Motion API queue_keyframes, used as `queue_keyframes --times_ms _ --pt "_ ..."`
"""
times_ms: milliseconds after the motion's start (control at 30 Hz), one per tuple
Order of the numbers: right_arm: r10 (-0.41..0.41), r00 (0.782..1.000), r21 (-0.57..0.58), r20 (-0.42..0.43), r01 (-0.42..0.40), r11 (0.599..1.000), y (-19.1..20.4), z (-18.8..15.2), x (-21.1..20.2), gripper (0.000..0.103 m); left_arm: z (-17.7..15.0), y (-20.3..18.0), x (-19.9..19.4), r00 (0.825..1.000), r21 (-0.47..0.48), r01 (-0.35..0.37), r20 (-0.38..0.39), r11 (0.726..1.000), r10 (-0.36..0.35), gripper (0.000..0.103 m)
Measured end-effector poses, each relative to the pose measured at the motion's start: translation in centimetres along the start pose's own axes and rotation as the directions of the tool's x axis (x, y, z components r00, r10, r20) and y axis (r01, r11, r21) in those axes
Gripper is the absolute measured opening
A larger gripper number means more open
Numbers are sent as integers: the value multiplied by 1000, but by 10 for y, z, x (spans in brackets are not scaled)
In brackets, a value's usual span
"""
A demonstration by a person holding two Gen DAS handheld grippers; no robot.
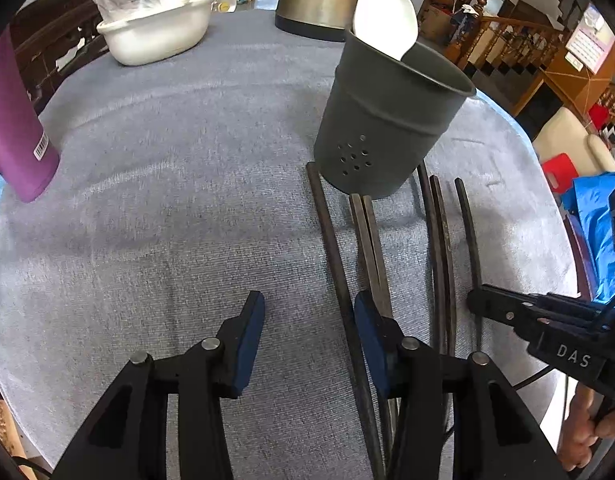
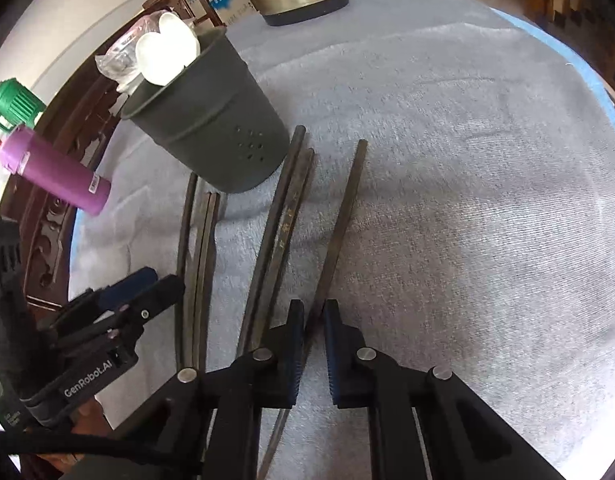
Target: Organize utensils
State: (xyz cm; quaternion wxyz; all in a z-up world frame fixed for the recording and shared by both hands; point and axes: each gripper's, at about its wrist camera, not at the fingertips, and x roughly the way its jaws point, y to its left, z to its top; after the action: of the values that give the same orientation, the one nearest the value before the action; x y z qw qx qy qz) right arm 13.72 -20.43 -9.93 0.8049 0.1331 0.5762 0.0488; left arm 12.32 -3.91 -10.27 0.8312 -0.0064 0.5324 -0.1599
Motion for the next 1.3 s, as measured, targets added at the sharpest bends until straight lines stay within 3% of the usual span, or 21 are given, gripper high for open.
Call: queue_keyframes --times_ms 100,233,433,600,767,967,1167,1300 --pt "-26 1000 -23 -4 26 999 -2 -6 -2 11 -2 -5 0 999 40 -41 6 998 41 36" --pt "-34 999 -37 -35 33 999 -15 -13 -7 11 -9 -1 -2 999 70 -40 -4 997 41 29" --pt "14 995 -5 -101 -15 1000 -39 -16 -16 13 -16 17 -10 998 45 36 -53 998 -34 29" --pt "87 994 92 -60 -81 992 -61 8 -30 14 -5 36 -18 997 3 68 -42 998 -68 34" --pt "36 999 107 9 -37 994 -63 48 -31 17 24 47 -22 999 -1 50 -8 999 -50 36" --pt "-7 1000 100 7 6 995 -56 81 -12 17 54 47 -2 992 -32 120 -42 992 -121 38" --pt "-57 996 67 -68 61 996 -45 84 21 17 69 42 16 984 -37 151 -85 988 -154 39" --pt "-93 995 36 -36 94 995 -36 86 25 17 72 36 28 980 -34 159 -112 987 -162 39"
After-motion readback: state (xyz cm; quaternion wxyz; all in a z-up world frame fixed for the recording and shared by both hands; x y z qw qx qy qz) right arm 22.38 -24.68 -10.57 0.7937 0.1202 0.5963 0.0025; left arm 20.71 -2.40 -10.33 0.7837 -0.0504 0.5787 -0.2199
